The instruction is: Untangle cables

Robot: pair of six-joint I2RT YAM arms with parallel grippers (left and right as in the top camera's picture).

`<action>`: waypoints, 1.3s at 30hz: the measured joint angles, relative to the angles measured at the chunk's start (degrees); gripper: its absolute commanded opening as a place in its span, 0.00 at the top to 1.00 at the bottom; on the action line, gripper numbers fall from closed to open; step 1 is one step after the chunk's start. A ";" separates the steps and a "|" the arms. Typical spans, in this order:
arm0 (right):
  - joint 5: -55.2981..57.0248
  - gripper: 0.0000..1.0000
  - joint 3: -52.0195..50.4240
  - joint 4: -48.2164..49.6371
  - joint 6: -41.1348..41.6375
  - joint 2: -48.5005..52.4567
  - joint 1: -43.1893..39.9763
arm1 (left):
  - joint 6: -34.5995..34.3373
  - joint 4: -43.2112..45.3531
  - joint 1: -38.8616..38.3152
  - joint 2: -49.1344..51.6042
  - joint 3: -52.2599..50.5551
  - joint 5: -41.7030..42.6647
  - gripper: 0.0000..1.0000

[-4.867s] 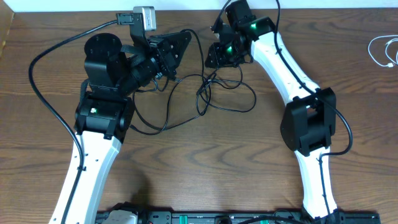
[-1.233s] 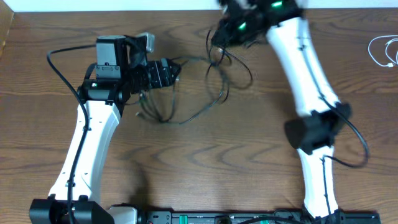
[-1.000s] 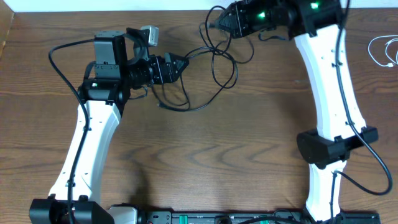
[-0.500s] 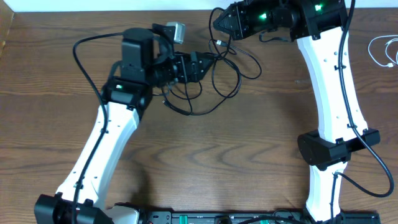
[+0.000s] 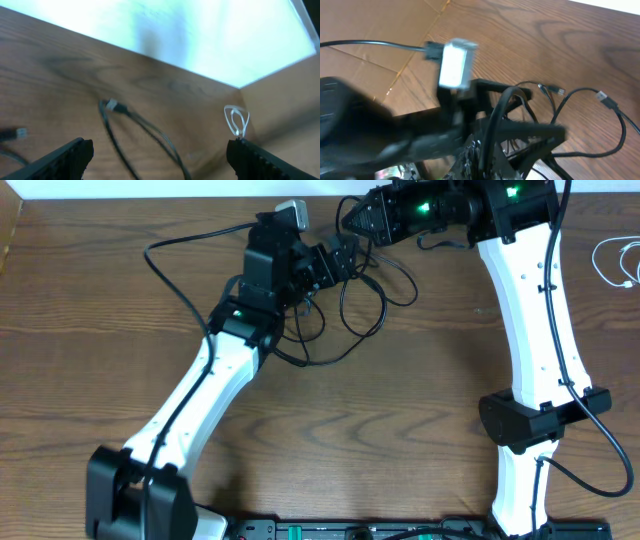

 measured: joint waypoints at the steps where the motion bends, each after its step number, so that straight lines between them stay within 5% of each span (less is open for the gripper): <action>1: -0.33 0.99 0.00 -0.02 -0.02 0.00 0.00 | -0.44 1.22 0.00 0.98 0.00 -0.61 0.09; 12: -1.90 0.99 0.00 -1.81 -0.28 -0.04 -1.66 | -1.31 4.15 3.08 4.87 0.02 -6.36 0.10; 17: -2.19 0.99 -0.20 -2.80 -1.16 -1.62 -8.98 | -0.37 -1.36 8.48 4.87 0.02 -7.21 0.32; 21: -2.16 0.99 -0.22 -3.67 -1.49 -4.66 -17.53 | 3.04 -3.04 11.45 4.87 0.02 -6.78 0.62; 24: -2.21 0.99 -0.20 -5.64 -1.64 -6.71 -23.32 | 6.43 -4.52 11.63 4.87 0.02 -5.86 0.69; 29: -3.72 0.99 -0.22 -6.21 -1.81 -6.49 -24.87 | 8.83 -4.68 11.37 4.37 0.02 -2.29 0.65; 39: -3.30 0.99 -0.22 -4.48 -3.04 -6.32 -16.52 | 11.98 -4.37 7.39 2.82 0.02 15.69 0.25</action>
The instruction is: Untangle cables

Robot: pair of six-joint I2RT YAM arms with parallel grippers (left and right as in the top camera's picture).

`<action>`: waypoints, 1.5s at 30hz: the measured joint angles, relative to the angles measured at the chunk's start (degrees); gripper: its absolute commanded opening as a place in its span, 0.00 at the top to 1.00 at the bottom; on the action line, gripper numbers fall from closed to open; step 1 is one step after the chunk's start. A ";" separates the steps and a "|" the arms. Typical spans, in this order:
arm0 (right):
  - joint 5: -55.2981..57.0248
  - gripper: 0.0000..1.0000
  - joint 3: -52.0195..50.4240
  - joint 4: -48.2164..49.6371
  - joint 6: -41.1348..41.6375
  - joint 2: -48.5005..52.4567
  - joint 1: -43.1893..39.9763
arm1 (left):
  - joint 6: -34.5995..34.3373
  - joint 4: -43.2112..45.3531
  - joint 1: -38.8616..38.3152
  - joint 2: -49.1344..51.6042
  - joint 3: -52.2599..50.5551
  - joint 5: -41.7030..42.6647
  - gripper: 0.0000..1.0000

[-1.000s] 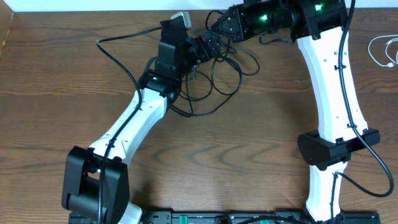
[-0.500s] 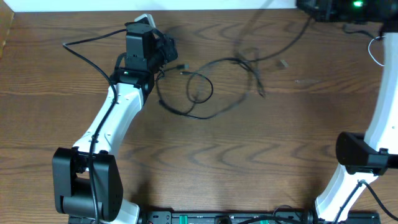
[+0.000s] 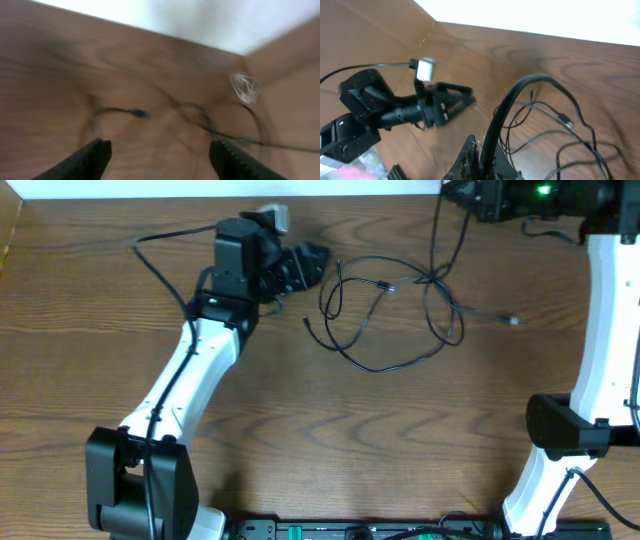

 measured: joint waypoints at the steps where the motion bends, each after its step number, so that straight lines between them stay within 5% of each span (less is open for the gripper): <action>1: 0.17 0.99 0.00 -0.02 -0.04 0.00 0.35 | 0.63 -0.15 -1.14 0.00 0.00 1.73 0.23; 10: 1.14 0.99 0.00 -0.50 -0.07 0.00 1.18 | 4.28 -0.79 -10.49 0.00 0.00 8.17 0.20; 24: 1.09 0.99 0.00 -0.74 -0.07 0.02 3.06 | 10.93 0.20 -14.03 10.14 0.00 0.11 0.21; 38: 1.11 0.99 0.00 -1.44 -0.07 0.02 3.06 | 13.44 23.78 -18.12 17.70 0.17 -6.47 0.21; 43: 1.11 0.99 0.00 -1.51 -0.07 0.02 3.06 | 13.44 26.88 -19.71 19.21 0.17 -6.91 0.62; 45: 1.11 0.99 0.00 -1.44 -0.07 0.02 3.06 | 13.38 26.75 -19.63 19.21 0.20 -7.30 0.92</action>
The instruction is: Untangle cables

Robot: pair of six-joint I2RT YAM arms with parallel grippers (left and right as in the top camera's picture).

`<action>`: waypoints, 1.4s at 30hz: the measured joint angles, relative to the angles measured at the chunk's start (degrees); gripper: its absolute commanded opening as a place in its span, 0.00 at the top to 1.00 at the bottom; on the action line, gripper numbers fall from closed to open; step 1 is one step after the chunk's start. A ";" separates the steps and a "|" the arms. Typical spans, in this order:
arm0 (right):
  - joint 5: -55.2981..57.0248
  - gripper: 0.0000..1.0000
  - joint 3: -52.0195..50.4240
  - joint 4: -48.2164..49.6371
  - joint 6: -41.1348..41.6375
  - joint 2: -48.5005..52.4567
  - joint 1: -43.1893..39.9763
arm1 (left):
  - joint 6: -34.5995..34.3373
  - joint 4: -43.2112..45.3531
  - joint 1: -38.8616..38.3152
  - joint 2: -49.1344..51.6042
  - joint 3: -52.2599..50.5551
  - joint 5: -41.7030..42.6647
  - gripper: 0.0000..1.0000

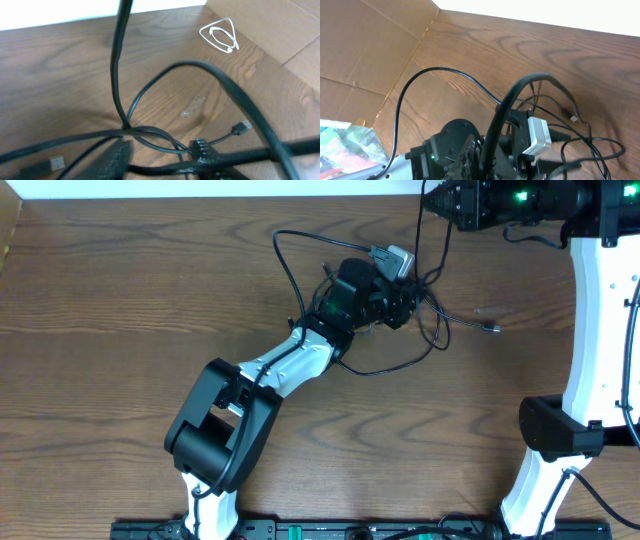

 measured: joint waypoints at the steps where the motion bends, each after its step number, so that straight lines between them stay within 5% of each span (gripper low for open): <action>1: 0.02 0.99 0.00 0.02 0.00 0.00 0.00 | 0.42 0.04 0.09 0.00 0.00 0.04 0.93; 6: 1.81 0.99 -0.02 0.07 0.00 0.04 -0.02 | 0.44 -5.01 2.51 -0.11 0.17 -0.15 0.93; 17: 6.62 0.99 -0.15 0.37 0.98 0.83 -4.79 | 4.09 -30.84 11.19 -6.47 0.50 -0.39 0.93; 31: 19.39 0.99 -4.57 4.98 6.75 4.37 -7.26 | 12.79 -59.52 12.79 -33.83 0.20 -3.26 0.92; 38: 8.70 0.46 -5.70 4.70 -2.12 9.22 -6.45 | 15.04 -56.17 12.79 -41.42 0.20 -3.45 0.92; 42: 5.84 0.37 -5.73 4.09 -5.99 9.22 -3.56 | 15.08 -45.55 12.79 -41.51 -0.02 -3.61 0.93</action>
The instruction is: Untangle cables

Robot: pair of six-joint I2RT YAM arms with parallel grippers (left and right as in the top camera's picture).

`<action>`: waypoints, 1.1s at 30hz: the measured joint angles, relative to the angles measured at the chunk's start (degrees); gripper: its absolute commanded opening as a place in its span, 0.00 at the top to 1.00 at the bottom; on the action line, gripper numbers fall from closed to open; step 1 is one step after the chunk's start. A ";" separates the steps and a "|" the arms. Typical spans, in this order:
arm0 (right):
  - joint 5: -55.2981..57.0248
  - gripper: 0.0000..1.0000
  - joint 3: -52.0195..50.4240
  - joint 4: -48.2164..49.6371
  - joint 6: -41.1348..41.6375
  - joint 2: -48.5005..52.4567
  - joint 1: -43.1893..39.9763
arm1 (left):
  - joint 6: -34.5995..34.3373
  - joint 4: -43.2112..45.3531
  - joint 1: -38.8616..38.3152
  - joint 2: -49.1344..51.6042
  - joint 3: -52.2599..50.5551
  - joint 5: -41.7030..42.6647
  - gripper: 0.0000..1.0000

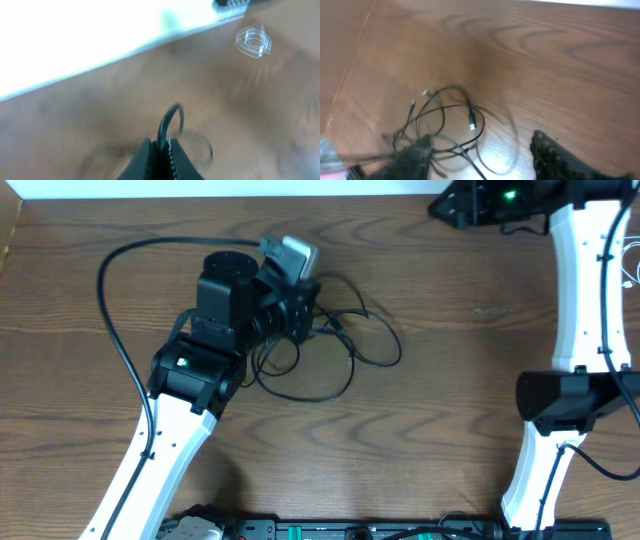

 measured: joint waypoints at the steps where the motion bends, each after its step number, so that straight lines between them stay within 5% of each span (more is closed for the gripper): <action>1: -0.24 0.36 0.00 -0.13 -0.55 0.00 0.48 | 0.02 1.70 0.00 0.00 0.00 -0.07 0.93; 10: -1.77 0.01 0.00 -1.01 -8.17 0.00 4.68 | -0.57 32.17 0.02 -4.00 -0.31 -0.28 0.93; 25: -2.51 0.01 0.00 -1.36 -18.10 0.00 7.13 | -7.61 37.27 0.02 -11.93 -0.26 -19.39 0.93; 33: -3.10 0.10 0.00 -4.70 -18.53 0.79 11.43 | -7.80 33.66 0.02 -12.20 -0.26 -24.59 0.93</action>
